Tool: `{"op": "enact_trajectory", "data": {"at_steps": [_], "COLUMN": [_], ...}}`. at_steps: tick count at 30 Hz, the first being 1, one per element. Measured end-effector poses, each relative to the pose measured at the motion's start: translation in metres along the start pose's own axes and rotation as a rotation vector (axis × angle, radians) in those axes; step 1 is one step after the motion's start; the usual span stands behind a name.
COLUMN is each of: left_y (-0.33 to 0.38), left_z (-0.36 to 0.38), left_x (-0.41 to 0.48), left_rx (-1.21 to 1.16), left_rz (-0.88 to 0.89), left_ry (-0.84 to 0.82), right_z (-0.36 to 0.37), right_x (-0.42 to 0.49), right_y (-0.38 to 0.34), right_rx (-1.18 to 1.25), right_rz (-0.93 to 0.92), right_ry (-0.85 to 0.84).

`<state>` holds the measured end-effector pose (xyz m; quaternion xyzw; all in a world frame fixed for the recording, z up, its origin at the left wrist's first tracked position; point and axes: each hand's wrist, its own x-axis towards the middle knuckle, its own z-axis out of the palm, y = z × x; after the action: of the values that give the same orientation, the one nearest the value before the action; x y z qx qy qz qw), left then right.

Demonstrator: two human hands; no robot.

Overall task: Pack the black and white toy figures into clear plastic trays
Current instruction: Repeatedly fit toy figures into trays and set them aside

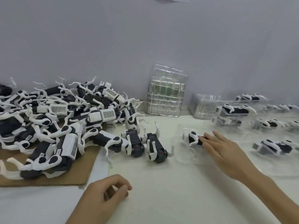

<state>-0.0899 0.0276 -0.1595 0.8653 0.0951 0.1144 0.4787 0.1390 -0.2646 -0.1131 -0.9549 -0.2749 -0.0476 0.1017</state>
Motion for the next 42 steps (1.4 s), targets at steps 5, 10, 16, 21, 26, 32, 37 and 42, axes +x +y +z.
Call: {"op": "enact_trajectory", "data": {"at_steps": [5,10,16,21,26,32,37,42], "left_y": [0.012,0.020,0.020,0.018,0.017,0.015,0.014,0.016], "left_z": [0.006,0.013,-0.002,-0.021,-0.030,-0.026,-0.026,-0.027], "left_x": [-0.011,-0.014,-0.017,-0.011,-0.010,-0.011,-0.009,-0.008], "left_rx": [0.009,0.033,-0.441,-0.536,-0.528,-0.531,-0.543,-0.413], "left_rz": [0.002,-0.107,-0.187,-0.049,0.101,0.159,0.120,0.038], "left_ry": [0.035,-0.104,-0.092,0.200,0.396,0.514,0.490,0.225], "right_z": [-0.009,0.002,0.015,-0.004,-0.005,0.030,0.029,0.028], "right_x": [-0.091,-0.144,-0.121,-0.073,-0.035,-0.038,-0.039,-0.038], "right_y": [-0.031,-0.102,-0.151,-0.151,-0.148,-0.145,-0.146,-0.145], "right_rx": [0.002,0.121,0.598,0.644,0.880,1.291,1.219,1.282], "right_rz": [-0.048,-0.197,-0.361,-0.442,-0.363,-0.139,-0.131,-0.072], "right_ry": [0.006,0.244,0.341,0.302,0.200,-0.027,-0.178,-0.022]}}
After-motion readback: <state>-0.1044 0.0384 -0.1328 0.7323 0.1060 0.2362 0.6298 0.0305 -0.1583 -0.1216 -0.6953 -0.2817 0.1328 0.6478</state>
